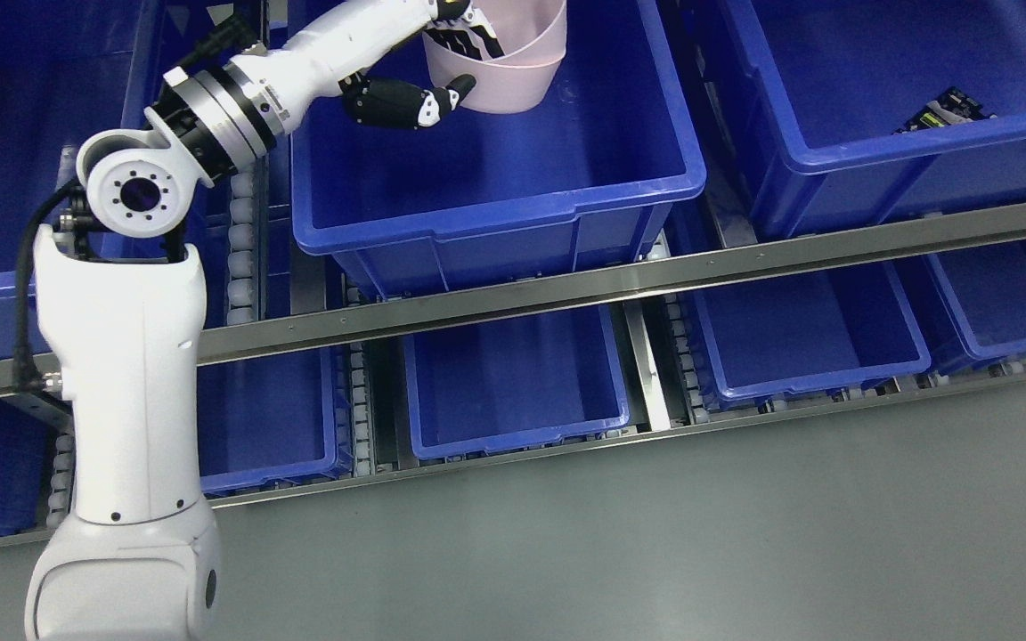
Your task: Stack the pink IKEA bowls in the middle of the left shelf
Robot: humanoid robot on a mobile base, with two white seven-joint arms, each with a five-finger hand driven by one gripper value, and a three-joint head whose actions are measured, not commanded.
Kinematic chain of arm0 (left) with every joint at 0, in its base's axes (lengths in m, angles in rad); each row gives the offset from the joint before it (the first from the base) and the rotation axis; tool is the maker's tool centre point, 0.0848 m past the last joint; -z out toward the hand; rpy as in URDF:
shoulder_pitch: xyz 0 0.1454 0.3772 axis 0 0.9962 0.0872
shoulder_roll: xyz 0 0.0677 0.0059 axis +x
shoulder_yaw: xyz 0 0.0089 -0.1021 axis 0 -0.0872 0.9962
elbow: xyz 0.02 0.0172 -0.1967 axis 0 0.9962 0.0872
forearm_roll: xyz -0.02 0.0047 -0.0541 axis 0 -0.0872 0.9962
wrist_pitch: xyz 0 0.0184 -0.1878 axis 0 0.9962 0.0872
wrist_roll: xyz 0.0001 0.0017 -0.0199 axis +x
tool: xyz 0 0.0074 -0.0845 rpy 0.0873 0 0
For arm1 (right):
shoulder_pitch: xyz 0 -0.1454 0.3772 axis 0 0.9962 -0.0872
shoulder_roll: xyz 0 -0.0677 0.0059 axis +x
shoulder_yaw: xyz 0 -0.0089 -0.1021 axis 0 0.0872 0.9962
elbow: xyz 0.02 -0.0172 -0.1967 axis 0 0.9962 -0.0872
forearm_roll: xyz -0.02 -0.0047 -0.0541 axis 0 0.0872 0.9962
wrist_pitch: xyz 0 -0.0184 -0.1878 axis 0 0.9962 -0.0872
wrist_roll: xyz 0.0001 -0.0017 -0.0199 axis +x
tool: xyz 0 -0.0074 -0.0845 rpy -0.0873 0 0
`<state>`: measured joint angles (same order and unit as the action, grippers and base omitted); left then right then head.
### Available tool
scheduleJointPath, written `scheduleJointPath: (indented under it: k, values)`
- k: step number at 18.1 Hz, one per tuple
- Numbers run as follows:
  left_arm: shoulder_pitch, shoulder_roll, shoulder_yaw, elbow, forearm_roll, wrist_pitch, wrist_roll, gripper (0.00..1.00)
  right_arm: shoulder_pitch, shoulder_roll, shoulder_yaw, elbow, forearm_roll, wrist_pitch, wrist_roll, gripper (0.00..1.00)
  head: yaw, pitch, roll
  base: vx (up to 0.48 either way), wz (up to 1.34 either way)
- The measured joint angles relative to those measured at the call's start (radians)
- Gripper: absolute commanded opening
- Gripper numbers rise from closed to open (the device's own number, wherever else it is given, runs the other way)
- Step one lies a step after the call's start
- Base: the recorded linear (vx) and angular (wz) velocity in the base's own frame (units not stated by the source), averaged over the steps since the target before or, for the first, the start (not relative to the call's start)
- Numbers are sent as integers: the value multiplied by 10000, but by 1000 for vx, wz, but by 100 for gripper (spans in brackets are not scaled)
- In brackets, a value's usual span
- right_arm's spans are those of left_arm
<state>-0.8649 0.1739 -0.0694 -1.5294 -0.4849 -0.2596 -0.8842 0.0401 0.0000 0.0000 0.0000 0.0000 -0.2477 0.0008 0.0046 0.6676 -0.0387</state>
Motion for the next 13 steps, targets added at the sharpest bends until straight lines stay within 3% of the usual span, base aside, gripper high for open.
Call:
scheduleJointPath:
  k: [1, 3, 6, 9, 11, 13]
  values:
    - [9, -24, -98, 100, -35, 0, 0, 18, 0, 0, 0, 0, 0, 0, 0, 100, 0, 0, 0, -11, -4]
    - [25, -60, -256, 273, -86, 8, 0, 42, 0, 0, 0, 0, 0, 0, 0, 100, 0, 0, 0, -5, -2]
    - [61, -125, -432, 486, -124, 51, 92, 63, 0, 0, 0, 0, 0, 0, 0, 100, 0, 0, 0, 0, 0]
    - [96, -341, -397, 651, -110, -47, 603, 76, -1, 0, 0, 0, 0, 0, 0, 100, 0, 0, 0, 0, 0]
    - [107, -616, -99, 734, -85, -90, 1392, 88, -1, 0, 0, 0, 0, 0, 1, 100, 0, 0, 0, 0, 0]
    - [107, -806, 261, 798, 108, -120, 2658, 92, 0, 0, 0, 0, 0, 0, 2, 100, 0, 0, 0, 0, 0]
